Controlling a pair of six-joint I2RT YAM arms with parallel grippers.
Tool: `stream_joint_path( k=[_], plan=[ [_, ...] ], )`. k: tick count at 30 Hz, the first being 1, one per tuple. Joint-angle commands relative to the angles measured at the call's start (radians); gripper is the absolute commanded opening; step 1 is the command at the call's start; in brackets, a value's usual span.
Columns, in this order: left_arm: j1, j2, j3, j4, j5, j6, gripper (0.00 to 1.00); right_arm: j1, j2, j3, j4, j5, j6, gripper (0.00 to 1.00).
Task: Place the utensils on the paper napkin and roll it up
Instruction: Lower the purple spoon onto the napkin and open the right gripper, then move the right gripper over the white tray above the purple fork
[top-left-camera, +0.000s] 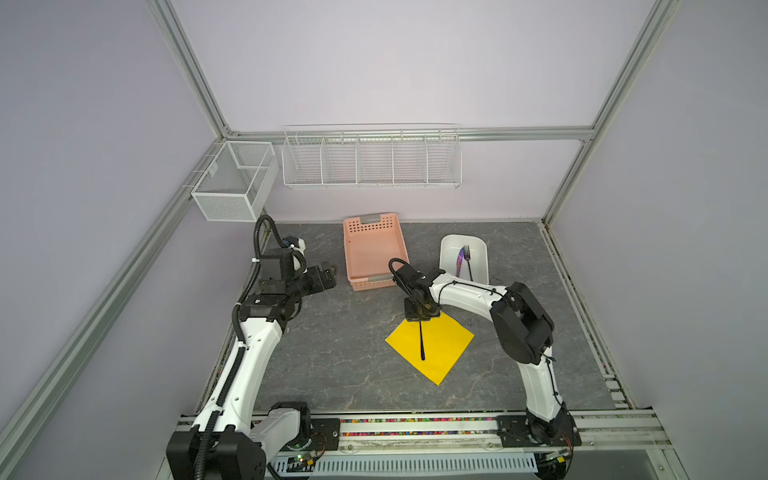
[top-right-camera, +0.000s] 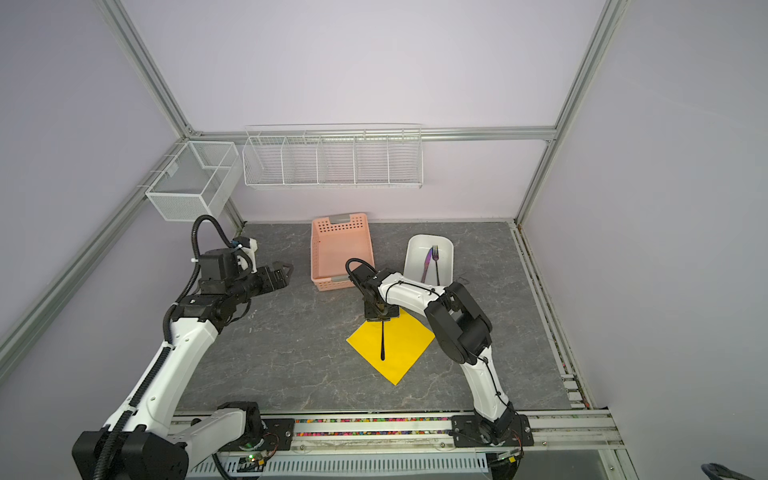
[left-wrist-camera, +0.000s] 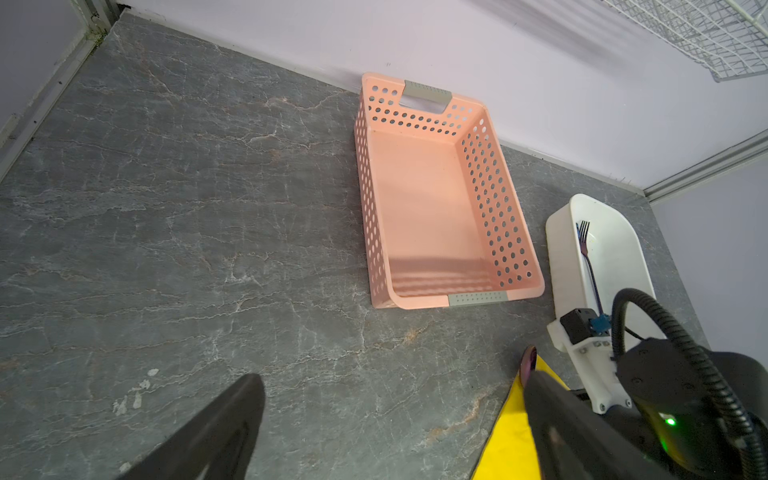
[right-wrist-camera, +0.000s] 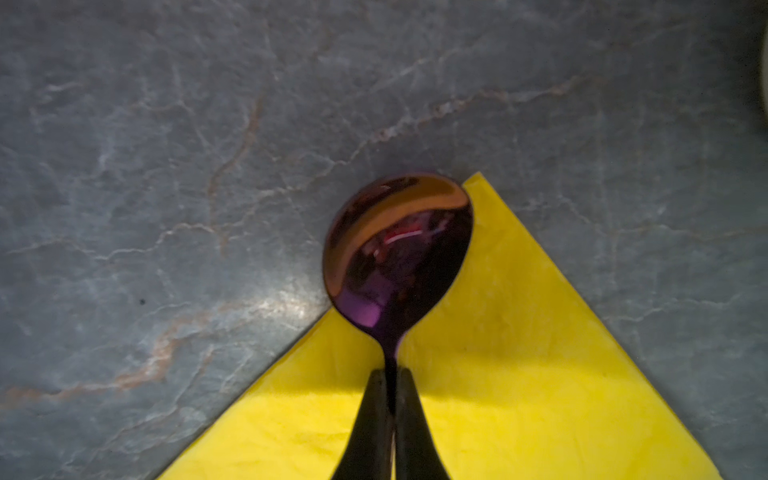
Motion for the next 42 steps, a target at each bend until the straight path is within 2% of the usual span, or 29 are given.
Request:
stream_joint_path(
  k=[1,5,8,12,21,30,35,42],
  plan=[
    [0.004,0.001,-0.009,-0.005,-0.009,-0.001,0.97,-0.004,-0.027,-0.017,-0.025,0.007,0.029,0.06],
    [0.004,-0.002,-0.010,-0.005,-0.013,0.000,0.98,-0.005,-0.009,-0.025,-0.022,0.000,0.049,0.08],
    [0.004,0.001,-0.010,-0.005,-0.012,-0.001,0.97,-0.005,-0.016,-0.022,-0.022,0.000,0.052,0.20],
    [0.004,0.004,-0.009,-0.006,-0.007,-0.001,0.97,-0.009,-0.050,-0.008,-0.038,0.010,0.050,0.27],
    [0.004,0.010,-0.006,-0.011,-0.018,0.002,0.97,-0.059,-0.164,0.052,-0.094,0.003,-0.021,0.29],
    [0.004,0.010,-0.006,-0.011,-0.029,0.005,0.97,-0.252,-0.167,0.192,-0.211,0.020,-0.174,0.29],
    [0.004,0.012,-0.006,-0.013,-0.041,0.011,0.97,-0.376,-0.105,0.253,-0.233,-0.004,-0.240,0.29],
    [0.004,0.014,-0.002,-0.021,-0.065,0.020,0.97,-0.480,0.004,0.336,-0.241,-0.033,-0.314,0.28]
  ],
)
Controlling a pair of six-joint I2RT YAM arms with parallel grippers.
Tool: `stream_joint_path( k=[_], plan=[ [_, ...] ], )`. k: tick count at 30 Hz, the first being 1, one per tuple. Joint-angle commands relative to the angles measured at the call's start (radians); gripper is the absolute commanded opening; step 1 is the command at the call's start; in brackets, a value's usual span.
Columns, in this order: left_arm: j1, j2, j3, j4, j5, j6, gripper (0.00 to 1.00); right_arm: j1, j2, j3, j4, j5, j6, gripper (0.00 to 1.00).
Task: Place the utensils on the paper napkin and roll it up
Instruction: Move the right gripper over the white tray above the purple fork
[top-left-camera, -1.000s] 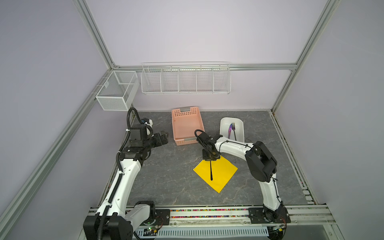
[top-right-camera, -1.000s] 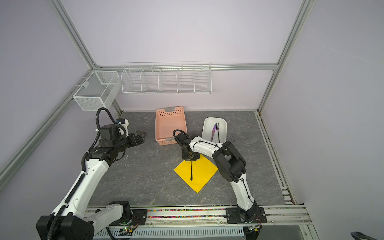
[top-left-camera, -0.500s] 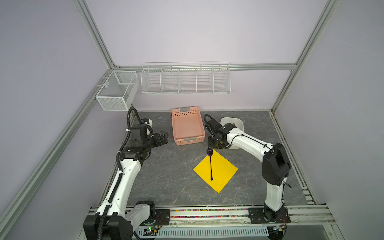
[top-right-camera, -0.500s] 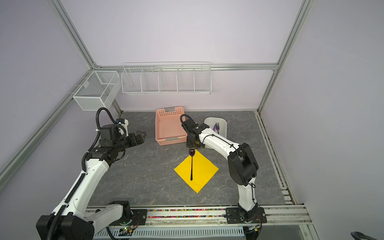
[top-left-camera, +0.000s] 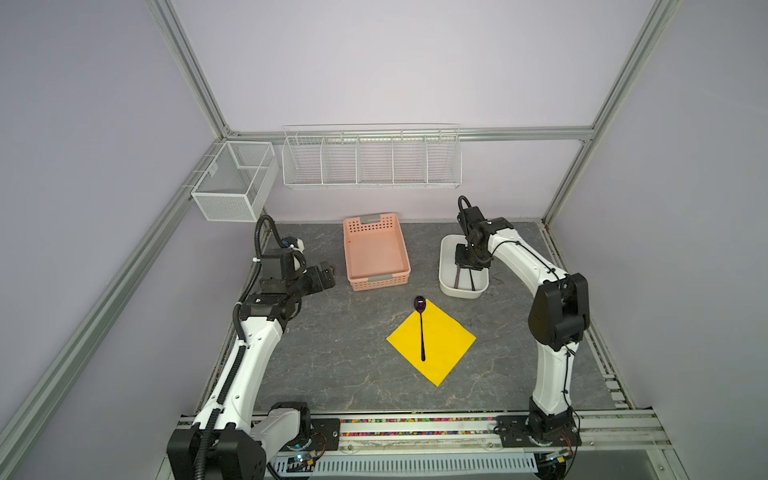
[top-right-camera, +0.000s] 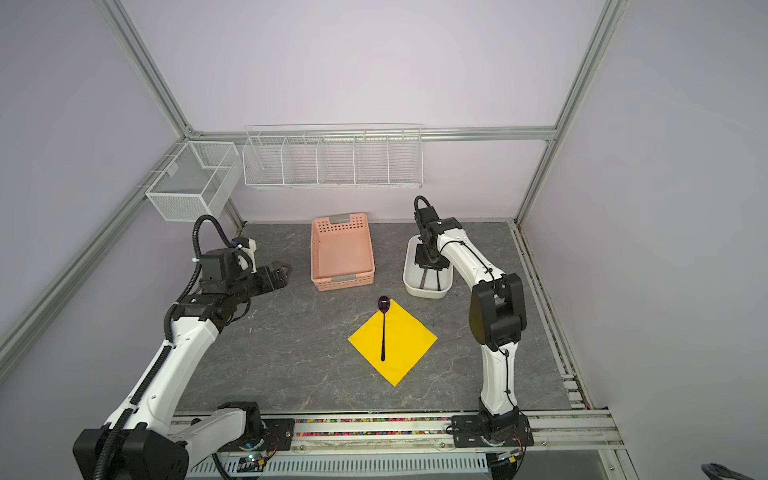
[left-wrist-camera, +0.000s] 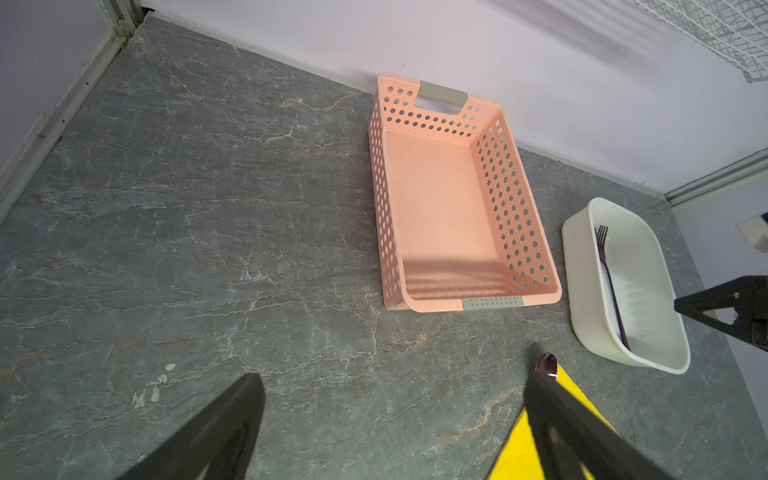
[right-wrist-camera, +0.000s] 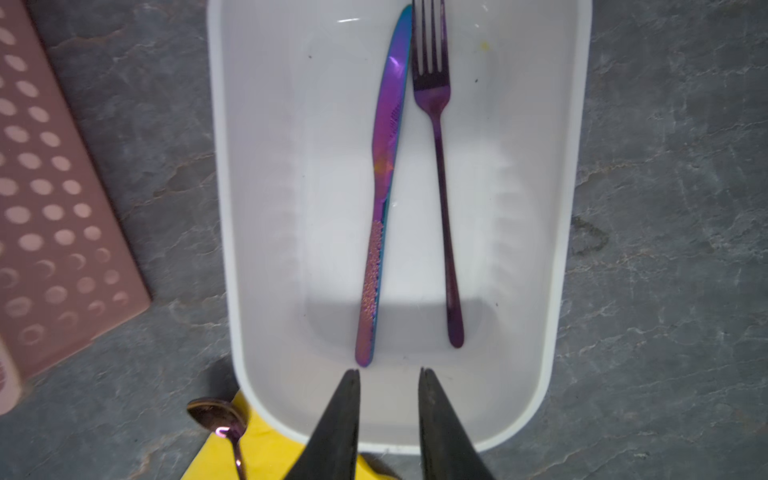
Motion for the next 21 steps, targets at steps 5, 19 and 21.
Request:
stream_joint_path(
  k=[5,19,21],
  plan=[
    [0.004,0.014,-0.003,-0.017,-0.024,0.021,0.97,-0.065,0.126,0.112,-0.045,-0.053,-0.113,0.27],
    [0.004,0.045,0.005,-0.020,-0.033,0.025,0.97,-0.127,0.387,0.415,-0.092,-0.091,-0.241,0.24],
    [0.004,0.047,0.006,-0.021,-0.034,0.026,0.97,-0.126,0.425,0.467,-0.113,-0.094,-0.244,0.24]
  ],
)
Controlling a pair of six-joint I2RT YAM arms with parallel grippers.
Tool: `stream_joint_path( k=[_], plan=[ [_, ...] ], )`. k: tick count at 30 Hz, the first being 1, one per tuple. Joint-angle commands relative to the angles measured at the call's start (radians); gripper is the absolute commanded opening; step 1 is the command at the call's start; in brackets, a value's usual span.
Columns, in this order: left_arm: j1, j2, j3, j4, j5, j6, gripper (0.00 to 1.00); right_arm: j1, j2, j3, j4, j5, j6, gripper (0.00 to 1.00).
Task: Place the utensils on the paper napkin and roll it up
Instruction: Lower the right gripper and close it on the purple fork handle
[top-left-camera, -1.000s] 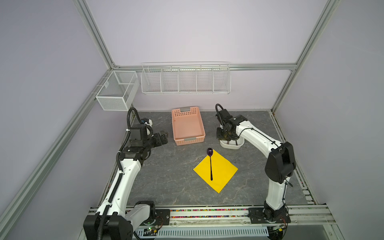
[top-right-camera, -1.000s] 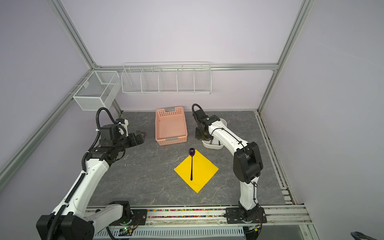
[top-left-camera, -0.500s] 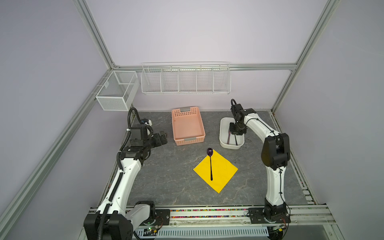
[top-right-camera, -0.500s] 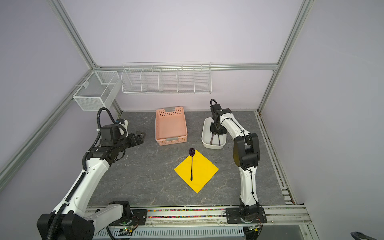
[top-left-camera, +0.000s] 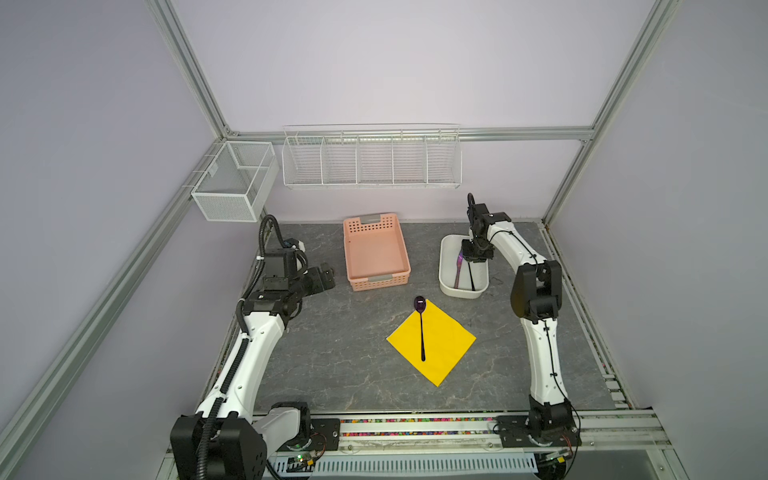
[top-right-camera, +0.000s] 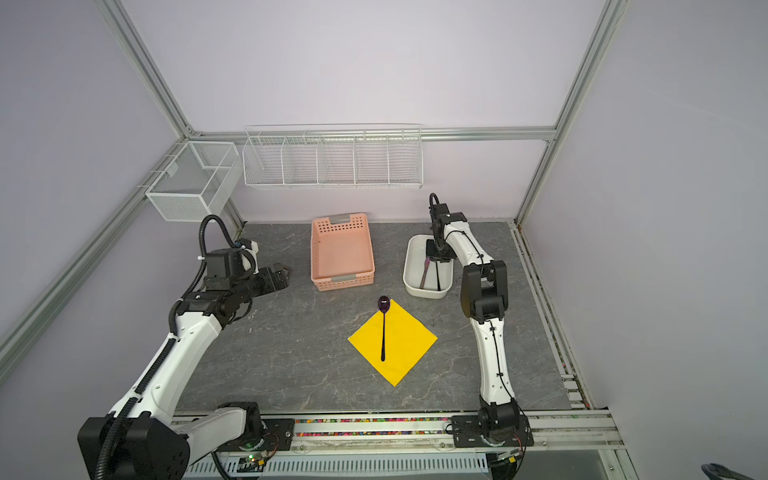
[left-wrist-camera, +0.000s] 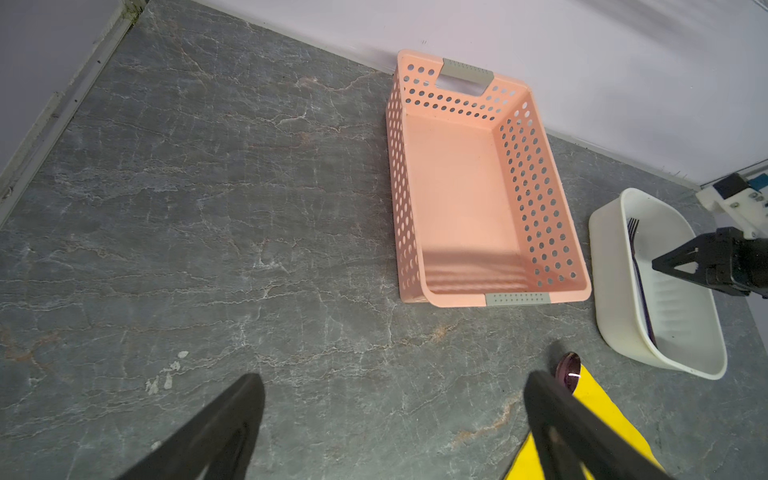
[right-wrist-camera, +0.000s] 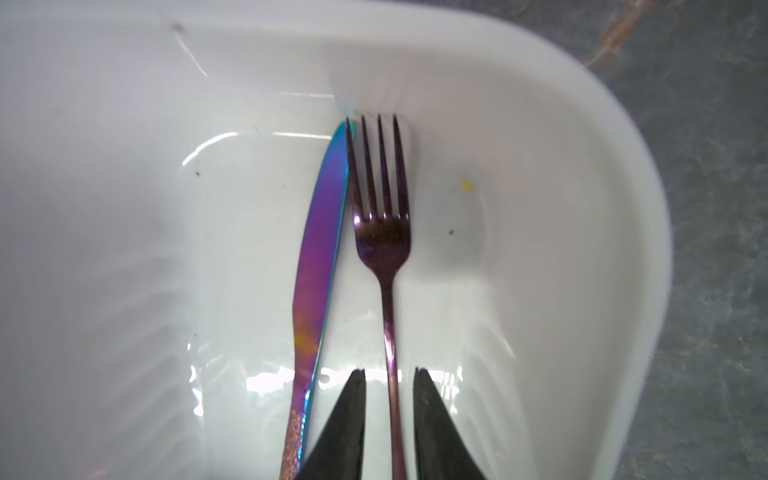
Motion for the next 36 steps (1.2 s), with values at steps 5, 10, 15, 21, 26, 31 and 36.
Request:
stream_joint_path(
  k=[5,10,15,21,26,31,36],
  plan=[
    [0.004,0.012,0.010,-0.011,-0.011,0.020,0.97,0.003,0.090,0.115,-0.065,-0.028,-0.034,0.23],
    [0.004,0.010,0.008,-0.016,-0.019,0.022,0.97,-0.030,0.109,0.123,-0.069,-0.023,-0.022,0.23],
    [0.004,0.012,0.010,-0.015,-0.020,0.022,0.97,-0.033,0.110,0.106,-0.068,-0.012,-0.025,0.22],
    [0.004,0.012,0.010,-0.015,-0.018,0.021,0.97,-0.037,0.134,0.110,-0.071,-0.050,-0.032,0.22],
    [0.004,0.015,0.011,-0.015,-0.018,0.021,0.97,-0.037,0.147,0.102,-0.063,-0.067,-0.026,0.21],
    [0.004,0.015,0.011,-0.014,-0.021,0.020,0.97,-0.035,0.152,0.103,-0.055,-0.071,-0.017,0.21],
    [0.004,0.016,0.011,-0.016,-0.024,0.021,0.97,-0.028,0.164,0.118,-0.070,-0.061,-0.017,0.20]
  ],
)
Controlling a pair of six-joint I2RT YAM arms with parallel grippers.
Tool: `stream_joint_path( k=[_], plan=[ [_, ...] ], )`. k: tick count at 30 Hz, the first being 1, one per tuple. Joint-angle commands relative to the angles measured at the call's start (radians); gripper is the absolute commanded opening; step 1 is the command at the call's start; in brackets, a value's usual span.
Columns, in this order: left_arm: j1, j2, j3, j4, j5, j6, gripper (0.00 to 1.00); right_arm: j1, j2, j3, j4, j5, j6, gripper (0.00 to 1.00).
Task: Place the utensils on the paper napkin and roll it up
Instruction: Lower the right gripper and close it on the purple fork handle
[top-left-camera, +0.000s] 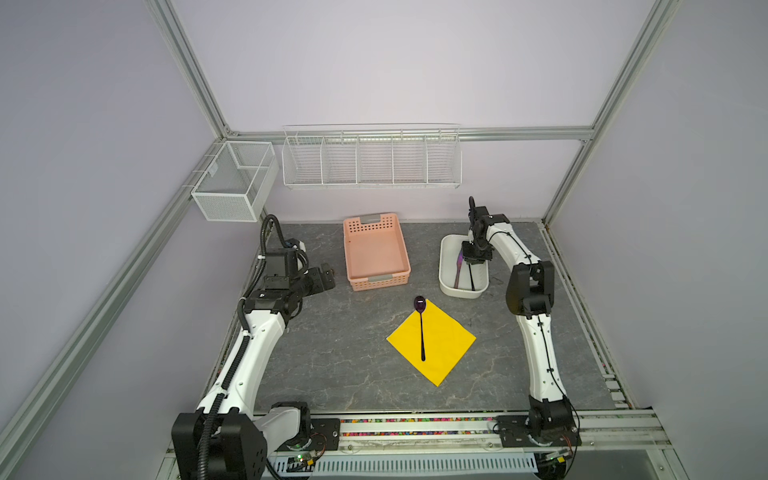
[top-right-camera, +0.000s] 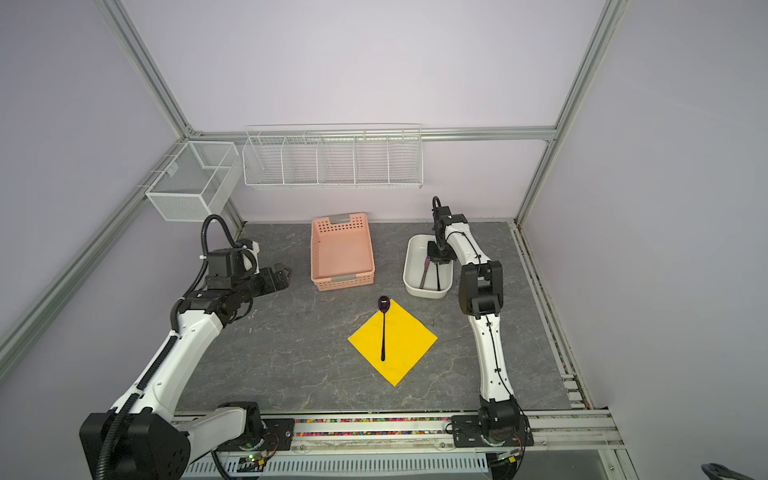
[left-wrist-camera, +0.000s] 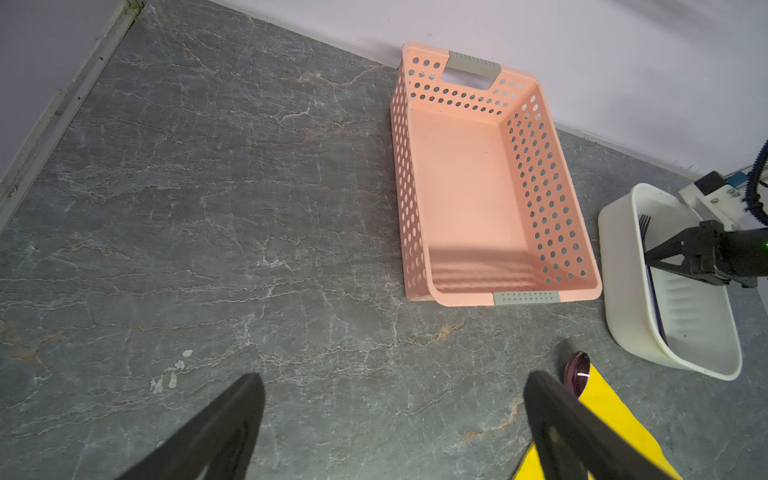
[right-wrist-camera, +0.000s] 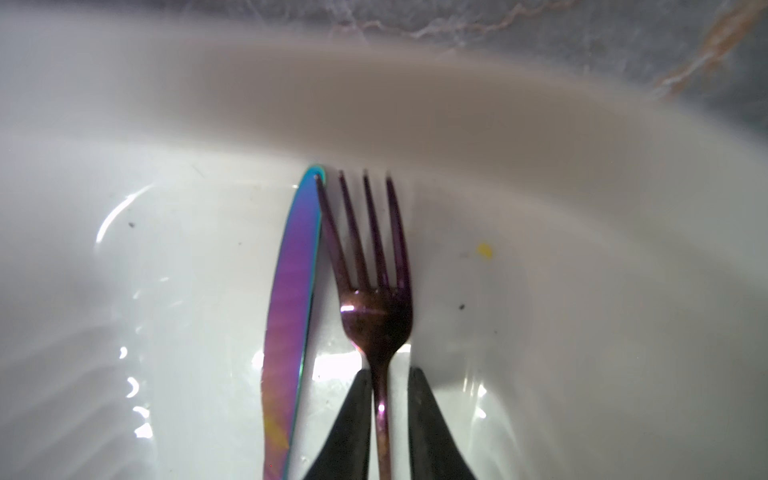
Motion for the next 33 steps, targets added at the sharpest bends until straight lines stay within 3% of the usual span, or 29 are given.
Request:
stream_joint_path(
  k=[1,6,23,33],
  plan=[
    [0.004,0.003,0.011,-0.015,-0.014,0.011,0.97,0.009,0.050,0.008,-0.046,0.011,0.002,0.19],
    [0.004,0.002,0.011,-0.018,-0.018,0.011,0.97,0.023,0.053,0.011,-0.097,0.071,0.028,0.18],
    [0.004,0.004,0.013,-0.020,-0.020,0.013,0.97,0.025,0.075,0.069,-0.128,0.071,0.064,0.07],
    [0.004,-0.003,0.013,-0.019,-0.019,0.012,0.98,0.025,-0.008,0.101,-0.149,0.071,0.080,0.06]
  ],
)
